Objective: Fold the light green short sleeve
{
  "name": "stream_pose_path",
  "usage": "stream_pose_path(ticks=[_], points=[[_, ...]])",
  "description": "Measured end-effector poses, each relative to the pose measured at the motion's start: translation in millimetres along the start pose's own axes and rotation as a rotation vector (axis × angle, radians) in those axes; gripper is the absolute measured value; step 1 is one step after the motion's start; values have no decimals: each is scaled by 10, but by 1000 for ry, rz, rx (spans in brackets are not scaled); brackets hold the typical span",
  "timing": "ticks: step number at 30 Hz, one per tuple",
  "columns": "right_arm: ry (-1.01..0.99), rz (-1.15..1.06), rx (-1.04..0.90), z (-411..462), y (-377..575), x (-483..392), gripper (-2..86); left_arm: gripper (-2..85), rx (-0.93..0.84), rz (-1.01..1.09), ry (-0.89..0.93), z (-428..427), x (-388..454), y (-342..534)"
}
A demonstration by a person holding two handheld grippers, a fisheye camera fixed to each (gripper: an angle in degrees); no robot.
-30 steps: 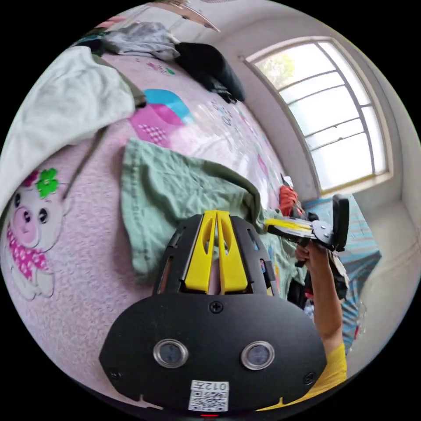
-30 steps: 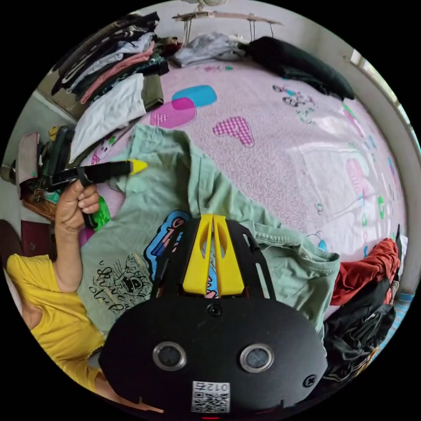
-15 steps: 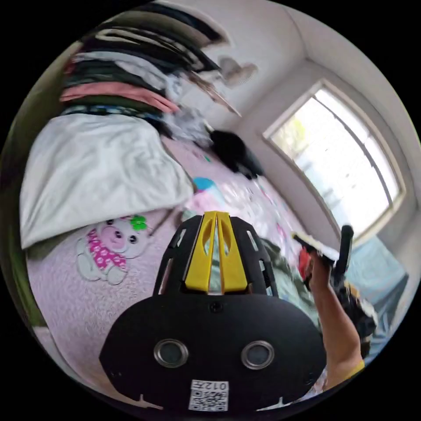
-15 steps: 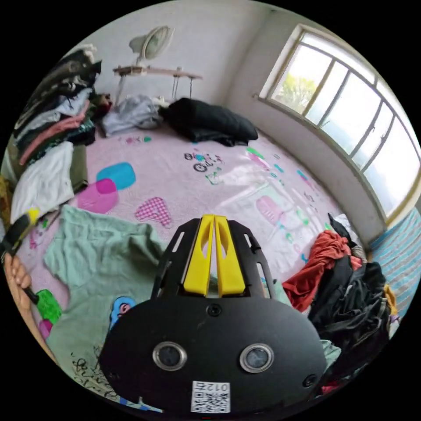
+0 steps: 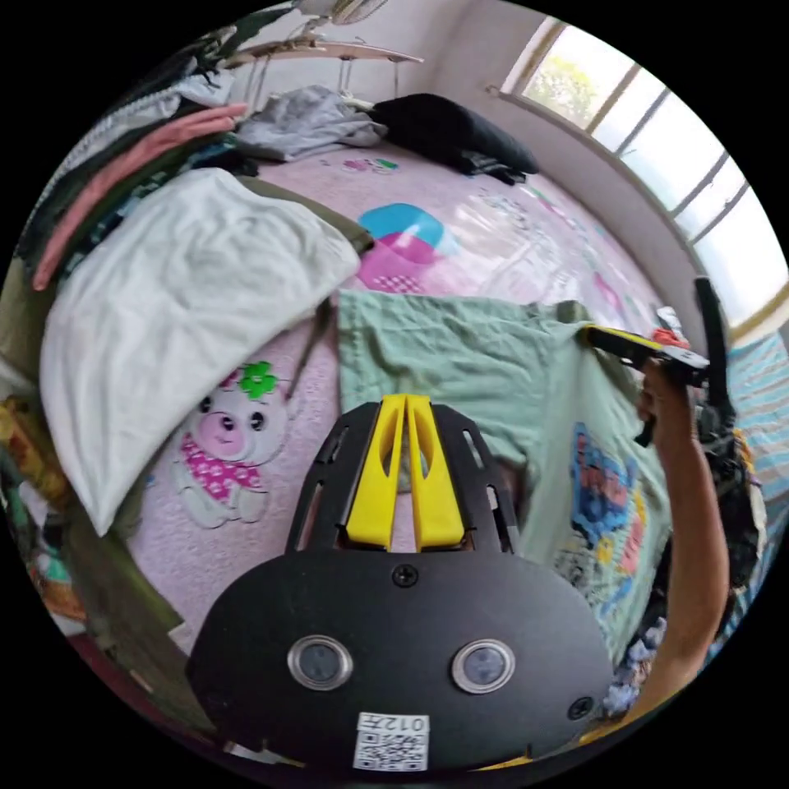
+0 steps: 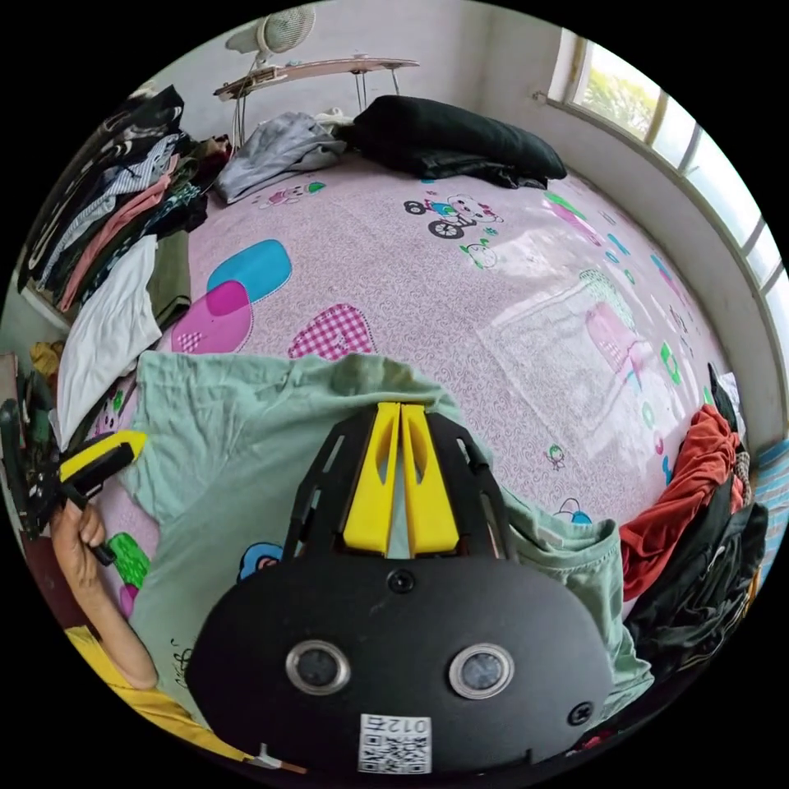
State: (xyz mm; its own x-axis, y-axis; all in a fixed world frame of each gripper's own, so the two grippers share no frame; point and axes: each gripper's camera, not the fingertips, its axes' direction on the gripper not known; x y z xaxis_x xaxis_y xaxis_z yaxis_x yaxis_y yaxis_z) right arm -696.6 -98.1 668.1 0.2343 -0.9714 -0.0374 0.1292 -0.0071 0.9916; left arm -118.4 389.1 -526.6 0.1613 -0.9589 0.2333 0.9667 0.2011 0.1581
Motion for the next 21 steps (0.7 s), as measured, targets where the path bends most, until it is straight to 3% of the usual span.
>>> stream_pose_path(ticks=[2, 5, 8, 10, 13, 17, 21], points=[[8, -23, -20, -168, -137, -42, 5, 4, 20, -26, -145, -74, 46, 24], [1, -48, 25, -796, -89, -12, 6, 4, 135, -37, -56, -308, 20, 101], [10, -12, 276, -1650, 130, 191, 7, 4, 328, -38, 333, -531, -166, 242], [-51, 24, 213, -1776, -22, 334, 7, 4, 198, -32, 508, -278, -195, 172], [-104, 103, 105, -1759, -408, 471, 7, 4, 27, -41, 462, -20, -110, 125], [-227, 176, -107, -1582, -937, 568, 6, 4, 8, -21, 346, -88, -46, 160], [-213, 191, -64, -1843, -1185, 592, 5, 3, 31, -100, 293, -192, -223, 258]])
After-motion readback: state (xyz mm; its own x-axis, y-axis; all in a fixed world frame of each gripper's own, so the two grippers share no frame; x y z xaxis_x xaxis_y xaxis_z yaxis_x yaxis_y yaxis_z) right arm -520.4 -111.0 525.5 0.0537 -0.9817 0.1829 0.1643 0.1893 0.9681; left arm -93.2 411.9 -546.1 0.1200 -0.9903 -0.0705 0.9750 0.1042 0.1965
